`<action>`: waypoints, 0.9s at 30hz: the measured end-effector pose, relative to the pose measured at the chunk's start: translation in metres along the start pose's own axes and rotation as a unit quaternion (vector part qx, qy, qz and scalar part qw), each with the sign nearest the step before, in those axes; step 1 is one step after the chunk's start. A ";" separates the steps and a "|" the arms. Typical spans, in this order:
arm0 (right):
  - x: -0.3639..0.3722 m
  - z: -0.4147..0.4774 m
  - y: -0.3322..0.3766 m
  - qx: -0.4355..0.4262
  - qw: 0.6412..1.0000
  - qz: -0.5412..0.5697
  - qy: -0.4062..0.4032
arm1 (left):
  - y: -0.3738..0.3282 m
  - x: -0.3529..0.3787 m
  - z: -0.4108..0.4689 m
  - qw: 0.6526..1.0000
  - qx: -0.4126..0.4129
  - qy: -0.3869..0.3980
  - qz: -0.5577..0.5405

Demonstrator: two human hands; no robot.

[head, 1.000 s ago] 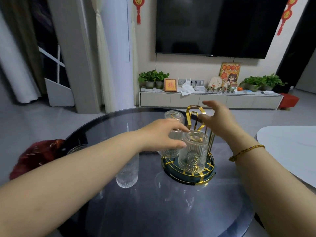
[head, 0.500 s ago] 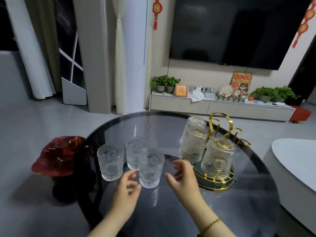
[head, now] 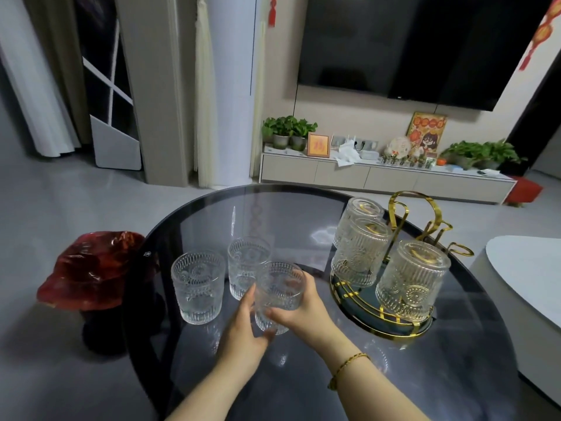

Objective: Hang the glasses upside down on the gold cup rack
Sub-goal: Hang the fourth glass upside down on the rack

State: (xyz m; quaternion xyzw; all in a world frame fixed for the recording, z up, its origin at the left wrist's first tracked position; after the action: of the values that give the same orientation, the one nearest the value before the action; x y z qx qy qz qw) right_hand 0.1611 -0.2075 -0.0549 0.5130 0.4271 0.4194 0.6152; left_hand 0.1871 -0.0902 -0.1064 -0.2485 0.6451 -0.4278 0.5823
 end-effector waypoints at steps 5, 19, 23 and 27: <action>-0.009 -0.007 0.011 -0.001 1.000 -0.019 -0.012 | -0.012 -0.002 -0.005 1.000 0.020 0.014 -0.009; -0.029 -0.038 0.094 0.017 0.975 0.220 -0.010 | -0.104 -0.032 -0.026 0.916 0.098 0.178 -0.345; -0.041 -0.044 0.104 0.003 0.972 0.235 0.004 | -0.123 -0.040 -0.021 0.926 0.105 0.149 -0.329; -0.072 -0.047 0.114 -0.017 0.990 0.133 -0.036 | -0.144 -0.060 0.004 0.949 0.092 0.090 -0.288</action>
State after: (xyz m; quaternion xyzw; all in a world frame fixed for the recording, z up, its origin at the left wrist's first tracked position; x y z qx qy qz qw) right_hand 0.0870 -0.2498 0.0598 0.5692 0.3256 0.4862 0.5776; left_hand 0.1776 -0.1159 0.0471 -0.3293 0.5535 -0.6555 0.3942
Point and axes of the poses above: each hand's wrist, its own z-axis towards the middle knuckle, its own x-axis out of the palm, y = z × x, the point moved 9 cm from there along z, towards the middle knuckle, and after that the axes turned 13 degrees about z, right-handed, at the moved point
